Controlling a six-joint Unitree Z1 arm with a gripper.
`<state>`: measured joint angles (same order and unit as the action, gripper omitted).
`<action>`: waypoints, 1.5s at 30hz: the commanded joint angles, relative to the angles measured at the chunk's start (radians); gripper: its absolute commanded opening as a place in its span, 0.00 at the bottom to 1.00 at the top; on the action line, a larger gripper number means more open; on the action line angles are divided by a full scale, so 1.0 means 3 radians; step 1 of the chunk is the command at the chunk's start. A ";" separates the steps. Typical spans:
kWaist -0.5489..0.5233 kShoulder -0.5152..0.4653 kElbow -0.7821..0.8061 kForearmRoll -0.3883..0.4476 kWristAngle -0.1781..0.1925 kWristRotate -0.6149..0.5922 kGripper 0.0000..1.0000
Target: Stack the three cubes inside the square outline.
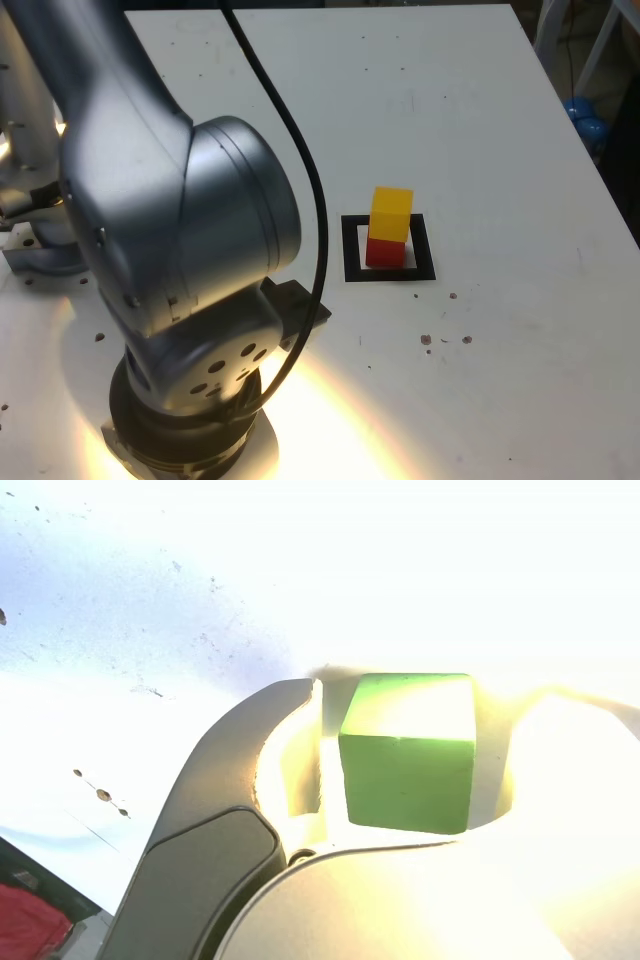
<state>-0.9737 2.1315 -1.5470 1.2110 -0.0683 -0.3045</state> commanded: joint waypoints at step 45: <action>0.1722 -0.0612 -0.1027 0.1411 0.0315 0.0817 0.30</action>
<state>-0.4648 1.9525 -1.8474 1.6211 0.0279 -0.0646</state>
